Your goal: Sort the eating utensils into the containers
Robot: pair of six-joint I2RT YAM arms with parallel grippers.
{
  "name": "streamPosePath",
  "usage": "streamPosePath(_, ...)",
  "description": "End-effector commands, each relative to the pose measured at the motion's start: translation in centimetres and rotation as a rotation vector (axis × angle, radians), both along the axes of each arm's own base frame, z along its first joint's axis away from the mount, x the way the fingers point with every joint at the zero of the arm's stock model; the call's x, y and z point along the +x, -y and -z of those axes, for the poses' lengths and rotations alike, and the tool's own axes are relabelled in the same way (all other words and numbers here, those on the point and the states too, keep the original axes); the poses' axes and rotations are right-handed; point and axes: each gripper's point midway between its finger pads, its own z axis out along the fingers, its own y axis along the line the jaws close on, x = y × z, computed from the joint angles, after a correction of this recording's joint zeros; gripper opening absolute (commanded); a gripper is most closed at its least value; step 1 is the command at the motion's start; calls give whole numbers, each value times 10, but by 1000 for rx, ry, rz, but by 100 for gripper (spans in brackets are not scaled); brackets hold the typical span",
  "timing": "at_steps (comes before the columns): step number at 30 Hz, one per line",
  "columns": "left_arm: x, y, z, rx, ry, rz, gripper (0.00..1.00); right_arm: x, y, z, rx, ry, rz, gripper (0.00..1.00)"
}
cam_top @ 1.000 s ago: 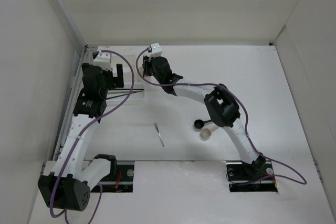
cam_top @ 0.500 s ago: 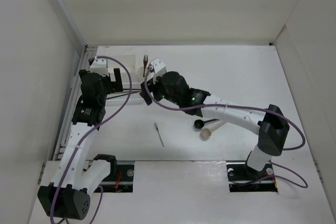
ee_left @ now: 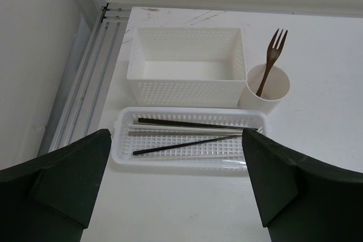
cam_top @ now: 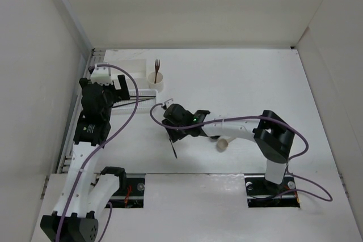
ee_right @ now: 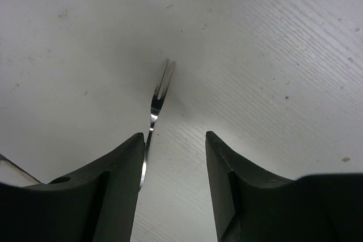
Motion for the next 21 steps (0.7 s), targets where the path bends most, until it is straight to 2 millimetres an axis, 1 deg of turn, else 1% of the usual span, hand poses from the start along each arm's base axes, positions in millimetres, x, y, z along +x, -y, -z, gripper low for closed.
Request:
streamPosePath(1,-2,0,-10,-17,44,-3,100,-16,-8,13,-28,-48,-16,53)
streamPosePath(2,-4,-2,-13,-16,54,-14,100,-21,-13,10,-29,-25,-26,53)
streamPosePath(4,-4,-2,-13,-16,54,-14,100,-26,-11,22,-61,-40,-35,53)
streamPosePath(5,-5,-3,-15,-8,62,-12,100,-26,-11,22,-61,-40,-35,53)
streamPosePath(9,-6,-5,-13,-5,53,-21,100,-25,-13,25,-59,-38,-35,52)
streamPosePath(11,-6,-5,-13,-5,53,-21,100,-22,-16,34,-77,-39,-30,51)
streamPosePath(13,-6,-4,-15,-6,62,-21,100,-18,-18,38,-91,-27,-30,49)
streamPosePath(15,-6,-4,-15,-6,62,-21,100,-17,-17,44,-113,-27,-25,43)
streamPosePath(17,-7,-7,-13,-3,53,-33,100,-12,-15,44,-123,-7,-11,38)
streamPosePath(19,-7,-9,-13,-1,54,-44,100,-15,-13,49,-135,-23,-17,30)
streamPosePath(20,-7,-11,-13,13,52,-51,100,-14,-15,48,-127,-19,-17,21)
streamPosePath(21,-7,-11,-13,13,52,-51,100,-14,-15,48,-127,-19,-17,16)
